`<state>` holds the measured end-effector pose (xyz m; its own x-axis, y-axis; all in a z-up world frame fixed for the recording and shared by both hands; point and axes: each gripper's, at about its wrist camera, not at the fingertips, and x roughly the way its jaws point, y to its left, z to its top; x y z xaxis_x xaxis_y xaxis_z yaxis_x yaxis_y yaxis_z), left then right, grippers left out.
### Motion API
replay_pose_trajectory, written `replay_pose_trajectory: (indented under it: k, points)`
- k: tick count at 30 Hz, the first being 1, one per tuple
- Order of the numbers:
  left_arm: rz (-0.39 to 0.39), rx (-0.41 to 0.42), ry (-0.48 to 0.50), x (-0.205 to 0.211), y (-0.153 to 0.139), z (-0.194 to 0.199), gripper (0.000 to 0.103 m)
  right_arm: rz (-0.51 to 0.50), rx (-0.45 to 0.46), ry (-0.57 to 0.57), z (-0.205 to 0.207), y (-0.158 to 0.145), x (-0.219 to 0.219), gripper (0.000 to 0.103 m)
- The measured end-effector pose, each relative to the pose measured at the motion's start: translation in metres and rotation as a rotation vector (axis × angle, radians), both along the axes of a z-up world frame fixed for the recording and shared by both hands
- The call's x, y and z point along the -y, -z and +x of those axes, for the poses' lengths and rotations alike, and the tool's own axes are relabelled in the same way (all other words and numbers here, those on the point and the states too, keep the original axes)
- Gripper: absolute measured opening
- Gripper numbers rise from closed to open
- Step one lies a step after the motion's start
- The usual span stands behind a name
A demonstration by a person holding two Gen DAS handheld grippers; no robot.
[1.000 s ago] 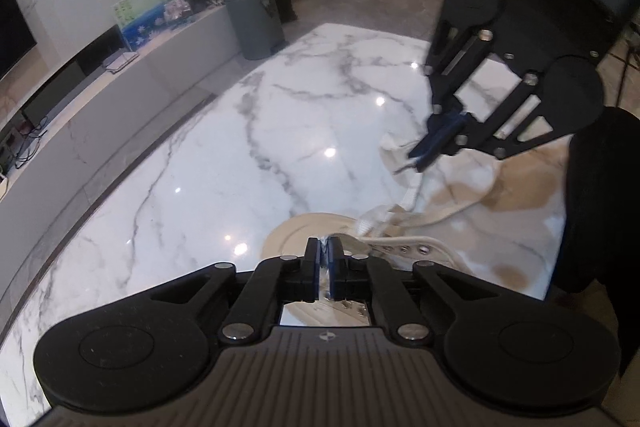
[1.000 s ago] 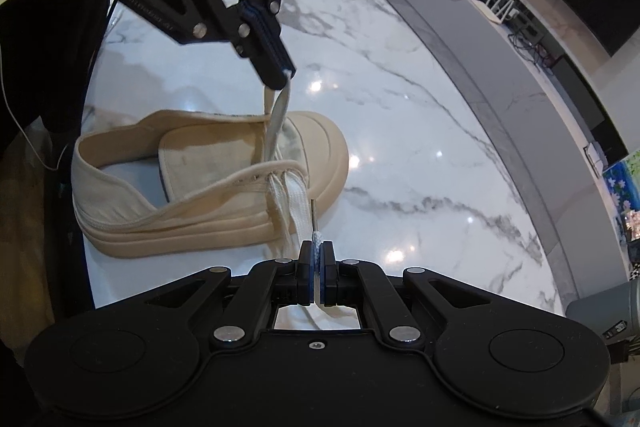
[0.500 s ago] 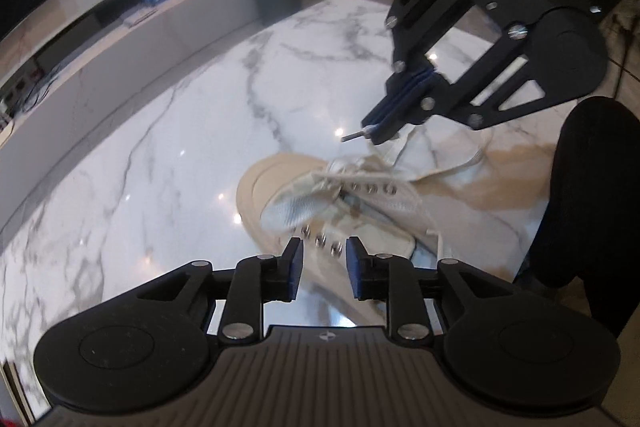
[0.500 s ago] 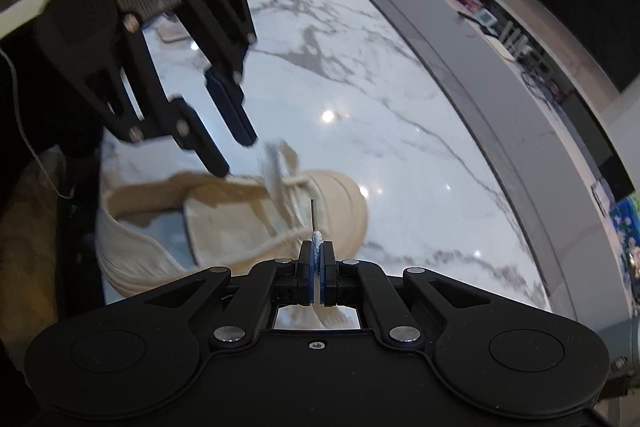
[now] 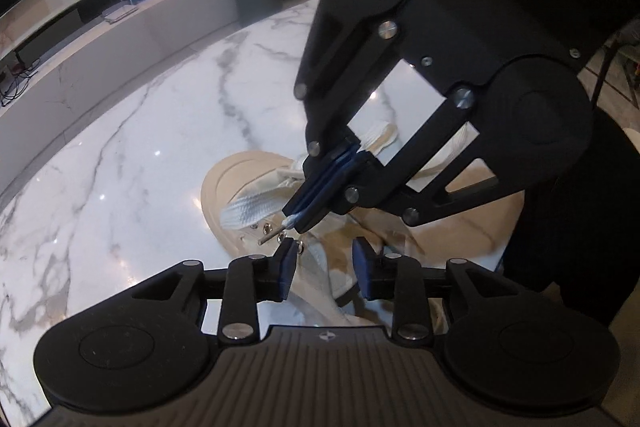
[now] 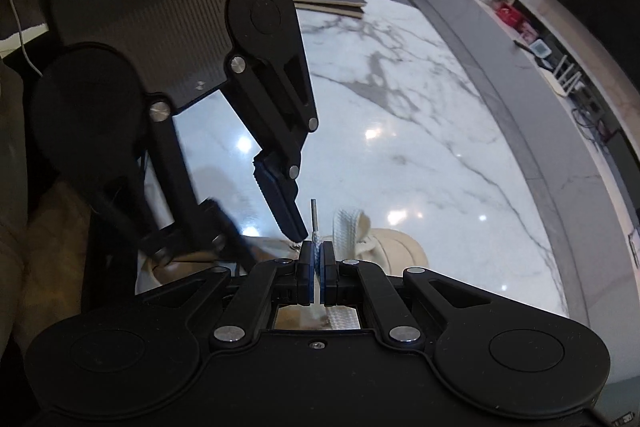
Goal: Lace up shoes with both hands
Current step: 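Insert the lace tip into the next eyelet with the right gripper while the left gripper opens nearby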
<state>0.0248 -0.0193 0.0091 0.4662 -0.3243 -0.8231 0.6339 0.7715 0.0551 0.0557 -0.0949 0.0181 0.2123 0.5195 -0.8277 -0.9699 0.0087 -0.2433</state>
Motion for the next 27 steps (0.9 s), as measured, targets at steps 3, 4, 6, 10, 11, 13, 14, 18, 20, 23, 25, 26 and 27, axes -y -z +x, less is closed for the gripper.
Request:
replay_pose_trajectory:
  k: [3, 4, 6, 10, 11, 13, 14, 18, 20, 23, 25, 26, 27]
  points:
    - [-0.010, 0.000, -0.016, -0.003, 0.000, 0.004, 0.023, -0.017, 0.006, 0.002, 0.004, 0.004, -0.004, 0.001]
    - [-0.022, 0.000, -0.016, -0.004, 0.000, 0.005, 0.020, -0.021, 0.009, 0.006, 0.006, 0.005, -0.005, 0.001]
    - [-0.038, -0.002, -0.016, -0.005, 0.000, 0.006, 0.017, -0.033, 0.017, 0.013, 0.011, 0.007, -0.007, 0.001]
    - [-0.054, -0.005, -0.023, -0.007, 0.001, 0.007, 0.017, -0.071, 0.036, 0.026, 0.021, 0.013, -0.011, 0.001]
    - [-0.058, -0.007, -0.028, -0.008, 0.001, 0.007, 0.017, -0.080, 0.036, 0.027, 0.023, 0.015, -0.011, 0.001]
    - [-0.065, -0.010, -0.036, -0.011, 0.001, 0.006, 0.017, -0.098, 0.032, 0.029, 0.027, 0.018, -0.011, 0.001]
    - [-0.068, -0.012, -0.040, -0.012, 0.001, 0.006, 0.017, -0.104, 0.032, 0.029, 0.028, 0.019, -0.010, 0.001]
    - [-0.076, -0.014, -0.054, -0.016, 0.000, 0.004, 0.017, -0.135, 0.021, 0.029, 0.031, 0.026, -0.009, 0.001]
    - [-0.075, -0.013, -0.057, -0.016, -0.001, 0.004, 0.017, -0.142, 0.018, 0.028, 0.032, 0.028, -0.010, 0.001]
    - [-0.076, -0.011, -0.059, -0.016, -0.001, 0.002, 0.017, -0.147, 0.014, 0.030, 0.033, 0.030, -0.013, 0.001]
    - [-0.076, -0.010, -0.061, -0.016, -0.001, 0.002, 0.017, -0.154, 0.014, 0.028, 0.034, 0.032, -0.015, 0.001]
    - [-0.076, -0.009, -0.062, -0.016, 0.000, 0.001, 0.017, -0.154, 0.014, 0.028, 0.034, 0.032, -0.016, 0.001]
    - [-0.076, -0.010, -0.063, -0.016, 0.000, 0.001, 0.017, -0.156, 0.011, 0.029, 0.035, 0.033, -0.017, 0.001]
